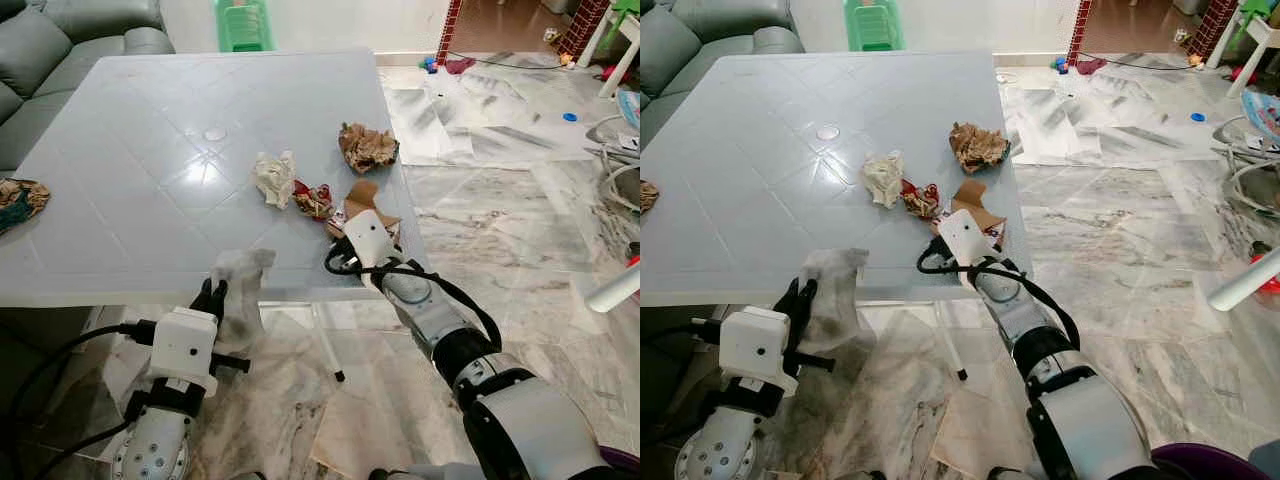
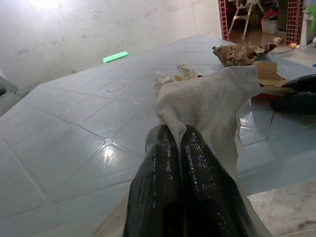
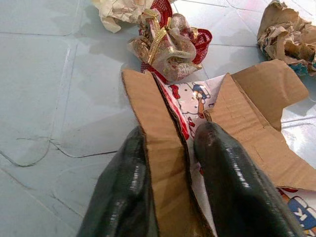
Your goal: Picking trash to rubbish bin
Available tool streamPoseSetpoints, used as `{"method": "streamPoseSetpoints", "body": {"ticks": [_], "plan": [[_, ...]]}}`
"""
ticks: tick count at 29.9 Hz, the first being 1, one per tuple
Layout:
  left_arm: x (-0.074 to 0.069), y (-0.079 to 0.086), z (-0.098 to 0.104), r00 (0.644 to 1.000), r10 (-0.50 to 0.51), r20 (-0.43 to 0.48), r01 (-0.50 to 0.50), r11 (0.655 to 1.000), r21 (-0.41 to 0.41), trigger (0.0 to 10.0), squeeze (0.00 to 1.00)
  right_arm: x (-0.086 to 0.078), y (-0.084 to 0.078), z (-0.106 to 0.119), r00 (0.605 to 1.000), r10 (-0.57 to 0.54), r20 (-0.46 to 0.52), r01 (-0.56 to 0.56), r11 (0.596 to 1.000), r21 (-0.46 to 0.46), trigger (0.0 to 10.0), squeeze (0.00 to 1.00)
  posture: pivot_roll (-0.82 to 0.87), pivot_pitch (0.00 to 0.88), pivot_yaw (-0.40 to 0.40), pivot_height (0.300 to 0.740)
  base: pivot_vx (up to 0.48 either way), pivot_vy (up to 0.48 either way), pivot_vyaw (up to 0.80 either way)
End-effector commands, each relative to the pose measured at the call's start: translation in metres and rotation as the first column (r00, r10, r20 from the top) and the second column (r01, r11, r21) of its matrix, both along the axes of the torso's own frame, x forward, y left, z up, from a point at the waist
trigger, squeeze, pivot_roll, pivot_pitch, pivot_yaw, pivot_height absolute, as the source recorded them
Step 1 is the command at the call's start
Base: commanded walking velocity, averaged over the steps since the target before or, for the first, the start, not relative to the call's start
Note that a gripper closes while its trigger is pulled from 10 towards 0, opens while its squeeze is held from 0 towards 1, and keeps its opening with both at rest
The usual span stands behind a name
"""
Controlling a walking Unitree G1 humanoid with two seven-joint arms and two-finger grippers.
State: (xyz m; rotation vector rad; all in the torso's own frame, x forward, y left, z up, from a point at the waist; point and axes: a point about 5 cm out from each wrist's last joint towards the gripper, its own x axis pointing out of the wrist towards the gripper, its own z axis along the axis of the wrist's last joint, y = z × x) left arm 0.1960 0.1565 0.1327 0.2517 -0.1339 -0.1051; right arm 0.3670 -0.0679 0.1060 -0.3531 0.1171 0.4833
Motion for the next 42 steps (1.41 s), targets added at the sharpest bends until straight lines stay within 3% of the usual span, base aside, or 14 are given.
{"method": "streamPoseSetpoints", "body": {"ticks": [1, 22, 31, 34, 39, 40, 42], "plan": [[0.0, 0.0, 0.004, 1.0, 0.007, 0.01, -0.007, 1.0, -0.001, 0.0, 0.0, 0.002, 0.001, 0.004, 1.0, 0.002, 0.013, -0.002, 1.0, 0.006, 0.0, 0.0, 0.09, 0.127, -0.024, 0.74, 0.0, 0.0, 0.0], [0.003, 0.0, 0.005, 1.0, 0.007, 0.021, -0.007, 1.0, 0.001, 0.0, 0.0, 0.01, 0.002, 0.045, 0.969, -0.04, 0.242, 0.005, 0.989, 0.145, 0.0, 0.0, 0.08, 0.121, -0.021, 0.74, 0.0, 0.0, 0.0], [0.019, 0.0, 0.018, 0.995, 0.013, 0.095, -0.014, 1.0, 0.01, 0.0, 0.0, 0.012, -0.005, 0.072, 0.926, -0.086, 0.366, 0.006, 0.977, 0.214, 0.0, 0.0, 0.06, 0.09, -0.011, 0.74, 0.0, 0.0, 0.0], [0.029, -0.002, 0.026, 0.991, 0.014, 0.131, -0.014, 1.0, -0.002, 0.0, 0.0, 0.011, -0.011, 0.077, 0.912, -0.11, 0.395, 0.02, 0.974, 0.225, 0.0, 0.0, 0.04, 0.077, -0.006, 0.74, 0.0, 0.0, 0.0], [0.053, -0.006, 0.043, 0.979, 0.018, 0.202, -0.012, 0.999, -0.029, 0.0, 0.0, 0.001, -0.043, 0.08, 0.887, -0.183, 0.424, 0.081, 0.966, 0.248, 0.0, 0.0, 0.01, 0.058, 0.004, 0.74, 0.0, 0.0, 0.0], [0.053, -0.006, 0.043, 0.979, 0.018, 0.202, -0.012, 0.999, -0.029, 0.0, 0.0, 0.001, -0.043, 0.08, 0.887, -0.183, 0.424, 0.081, 0.966, 0.248, 0.0, 0.0, 0.01, 0.058, 0.004, 0.74, 0.0, 0.0, 0.0], [0.065, -0.008, 0.052, 0.975, 0.031, 0.219, -0.014, 0.997, -0.082, 0.0, 0.0, -0.005, -0.062, 0.084, 0.873, -0.228, 0.431, 0.126, 0.959, 0.252, 0.0, 0.0, -0.03, 0.035, 0.012, 0.74, 0.0, 0.0, 0.0]]}}
